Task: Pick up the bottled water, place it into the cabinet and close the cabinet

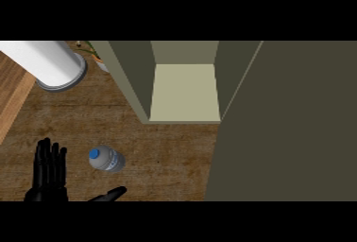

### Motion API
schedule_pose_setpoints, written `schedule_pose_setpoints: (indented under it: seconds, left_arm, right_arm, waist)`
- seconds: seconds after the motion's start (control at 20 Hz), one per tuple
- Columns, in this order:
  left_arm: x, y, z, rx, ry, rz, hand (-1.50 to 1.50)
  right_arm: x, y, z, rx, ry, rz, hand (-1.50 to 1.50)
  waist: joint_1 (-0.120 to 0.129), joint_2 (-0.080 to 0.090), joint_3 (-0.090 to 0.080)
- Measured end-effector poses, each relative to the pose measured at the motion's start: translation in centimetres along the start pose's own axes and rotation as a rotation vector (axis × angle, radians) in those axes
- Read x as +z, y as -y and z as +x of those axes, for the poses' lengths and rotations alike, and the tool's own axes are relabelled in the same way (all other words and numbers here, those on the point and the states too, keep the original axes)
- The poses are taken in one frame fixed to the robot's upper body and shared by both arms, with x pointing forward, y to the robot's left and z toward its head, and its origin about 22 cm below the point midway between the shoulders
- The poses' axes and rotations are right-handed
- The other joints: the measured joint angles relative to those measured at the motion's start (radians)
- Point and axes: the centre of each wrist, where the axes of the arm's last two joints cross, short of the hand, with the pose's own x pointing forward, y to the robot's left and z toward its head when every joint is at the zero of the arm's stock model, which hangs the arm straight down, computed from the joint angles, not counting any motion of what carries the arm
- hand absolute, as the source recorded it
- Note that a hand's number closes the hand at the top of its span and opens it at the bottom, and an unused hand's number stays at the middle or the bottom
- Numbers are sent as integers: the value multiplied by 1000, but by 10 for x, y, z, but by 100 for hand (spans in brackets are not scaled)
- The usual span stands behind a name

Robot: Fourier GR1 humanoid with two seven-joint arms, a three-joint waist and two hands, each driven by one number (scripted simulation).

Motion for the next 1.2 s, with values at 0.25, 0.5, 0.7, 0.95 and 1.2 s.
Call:
schedule_pose_setpoints:
  seconds: [0.25, 0.5, 0.7, 0.95, 1.2]
  left_arm:
    - [1, -12, -38, 2, -52, 2, -150]
    - [-12, -26, -71, 14, -88, 11, -150]
    - [-18, -35, -100, 21, -106, 0, -150]
    - [-21, -34, -128, 38, -104, -3, -150]
    - [-25, -30, -152, 58, -86, 5, -150]
  right_arm:
    - [-1, -1, 0, 6, -9, 0, -150]
    - [2, 2, 1, 31, -18, 1, -150]
    - [0, -2, 2, 20, -12, 4, -150]
    - [3, -4, 1, 14, -18, 2, -150]
    - [3, -5, 1, 17, -17, 1, -150]
  waist:
    - [1, 0, 0]
    - [-4, 0, 0]
    - [-4, 0, 0]
    - [-5, 0, 0]
    - [-6, 0, 0]
